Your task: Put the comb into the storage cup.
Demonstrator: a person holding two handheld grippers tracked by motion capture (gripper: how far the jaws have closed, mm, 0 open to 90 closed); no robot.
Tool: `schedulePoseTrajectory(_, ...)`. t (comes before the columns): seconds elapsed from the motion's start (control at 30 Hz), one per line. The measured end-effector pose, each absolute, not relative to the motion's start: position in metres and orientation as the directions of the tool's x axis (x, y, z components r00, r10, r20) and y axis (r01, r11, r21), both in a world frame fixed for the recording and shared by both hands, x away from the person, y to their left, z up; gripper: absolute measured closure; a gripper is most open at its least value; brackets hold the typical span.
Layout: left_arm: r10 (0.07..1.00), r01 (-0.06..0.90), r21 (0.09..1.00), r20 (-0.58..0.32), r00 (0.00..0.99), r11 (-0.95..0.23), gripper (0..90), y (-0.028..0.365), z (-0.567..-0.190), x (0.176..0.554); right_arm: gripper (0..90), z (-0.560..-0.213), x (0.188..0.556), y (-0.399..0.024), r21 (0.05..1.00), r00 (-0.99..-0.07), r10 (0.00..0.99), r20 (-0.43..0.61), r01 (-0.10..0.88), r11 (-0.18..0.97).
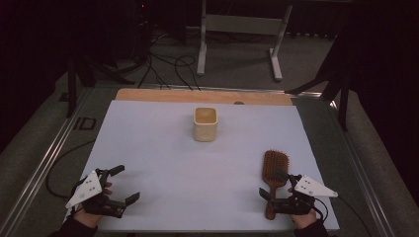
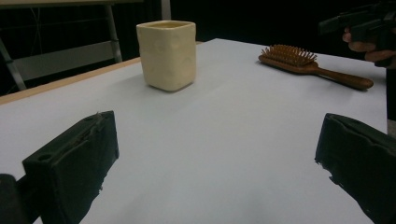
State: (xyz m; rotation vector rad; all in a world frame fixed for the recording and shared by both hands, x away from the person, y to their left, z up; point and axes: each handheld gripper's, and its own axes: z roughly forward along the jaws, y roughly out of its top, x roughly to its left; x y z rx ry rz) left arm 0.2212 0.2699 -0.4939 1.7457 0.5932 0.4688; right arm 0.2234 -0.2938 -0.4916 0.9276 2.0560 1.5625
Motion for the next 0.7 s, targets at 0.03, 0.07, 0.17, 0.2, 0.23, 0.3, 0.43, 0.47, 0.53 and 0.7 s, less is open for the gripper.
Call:
schedulePoseTrajectory(0.03,0.612,0.146,0.97,0.005,0.791,-0.197,0.1,0.27,-0.494,0.221,8.7,-0.491,0.224,-0.293,0.949,-0.706,0.704,0.084,0.272,0.159)
schedulePoseTrajectory(0.07,0.612,0.146,0.969,0.006,0.791,-0.198,0.1,0.27,-0.494,0.221,8.7,-0.491,0.224,-0.293,0.949,-0.705,0.704,0.083,0.272,0.161)
schedulePoseTrajectory(0.17,0.611,0.145,0.969,0.007,0.791,-0.199,0.1,0.27,-0.494,0.221,8.7,-0.49,0.224,-0.292,0.948,-0.707,0.702,0.085,0.275,0.162)
schedulePoseTrajectory(0.2,0.61,0.145,0.969,0.007,0.792,-0.199,0.1,0.27,-0.494,0.221,8.7,-0.489,0.224,-0.291,0.946,-0.707,0.702,0.082,0.277,0.168)
schedulePoseTrajectory(0.23,0.61,0.146,0.969,0.005,0.792,-0.198,0.0,0.27,-0.494,0.221,8.7,-0.488,0.224,-0.291,0.944,-0.707,0.703,0.083,0.281,0.171)
schedulePoseTrajectory(0.3,0.611,0.145,0.97,0.005,0.792,-0.195,0.1,0.27,-0.494,0.221,8.8,-0.485,0.225,-0.29,0.943,-0.7,0.71,0.083,0.285,0.171)
schedulePoseTrajectory(0.43,0.612,0.143,0.971,0.005,0.79,-0.193,0.1,0.27,-0.493,0.221,8.8,-0.479,0.225,-0.29,0.941,-0.691,0.718,0.087,0.294,0.169)
schedulePoseTrajectory(0.47,0.612,0.144,0.97,0.005,0.791,-0.194,0.1,0.27,-0.494,0.221,8.8,-0.472,0.225,-0.289,0.94,-0.692,0.717,0.08,0.293,0.177)
schedulePoseTrajectory(0.53,0.609,0.143,0.97,0.006,0.793,-0.195,0.1,0.27,-0.494,0.221,8.8,-0.464,0.225,-0.288,0.941,-0.699,0.711,0.071,0.284,0.185)
schedulePoseTrajectory(0.7,0.607,0.139,0.971,0.007,0.795,-0.193,0.1,0.27,-0.493,0.221,8.8,-0.446,0.228,-0.288,0.947,-0.713,0.699,0.056,0.26,0.189)
